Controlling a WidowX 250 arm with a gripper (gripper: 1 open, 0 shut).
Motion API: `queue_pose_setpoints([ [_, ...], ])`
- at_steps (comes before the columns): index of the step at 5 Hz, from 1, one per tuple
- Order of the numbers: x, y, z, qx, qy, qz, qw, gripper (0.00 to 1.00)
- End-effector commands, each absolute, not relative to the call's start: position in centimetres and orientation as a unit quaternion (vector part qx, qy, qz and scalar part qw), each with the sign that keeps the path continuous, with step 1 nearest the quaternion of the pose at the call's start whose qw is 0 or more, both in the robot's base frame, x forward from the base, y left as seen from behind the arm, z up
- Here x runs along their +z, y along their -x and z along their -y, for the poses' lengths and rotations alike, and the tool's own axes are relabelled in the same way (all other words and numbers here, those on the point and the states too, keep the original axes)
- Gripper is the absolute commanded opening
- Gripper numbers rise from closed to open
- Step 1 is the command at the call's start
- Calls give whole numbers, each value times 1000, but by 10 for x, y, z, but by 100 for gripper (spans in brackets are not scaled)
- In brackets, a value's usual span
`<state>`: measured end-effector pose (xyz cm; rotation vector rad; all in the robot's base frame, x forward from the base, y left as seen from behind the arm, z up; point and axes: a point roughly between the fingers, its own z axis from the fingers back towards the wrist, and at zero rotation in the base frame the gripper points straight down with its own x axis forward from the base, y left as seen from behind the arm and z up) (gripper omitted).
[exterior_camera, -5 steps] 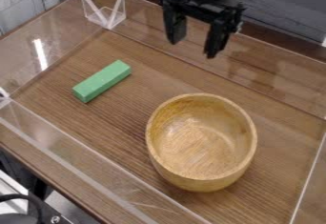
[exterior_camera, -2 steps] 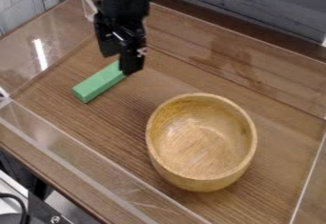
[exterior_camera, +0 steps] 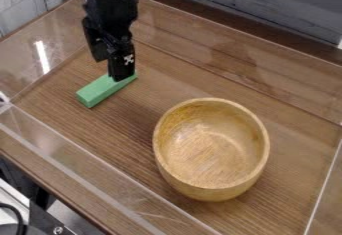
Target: Put the green block in the brown bowl
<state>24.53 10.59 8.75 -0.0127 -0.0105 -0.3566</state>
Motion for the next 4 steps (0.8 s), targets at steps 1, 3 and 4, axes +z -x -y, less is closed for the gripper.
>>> queue_pose_setpoints([
  [1,86,-251,-114,-182,-1,28,983,100],
  [3,68,-260,-124,-184,7,39,982,100],
  [4,62,-265,-128,-181,8,41,983,100],
])
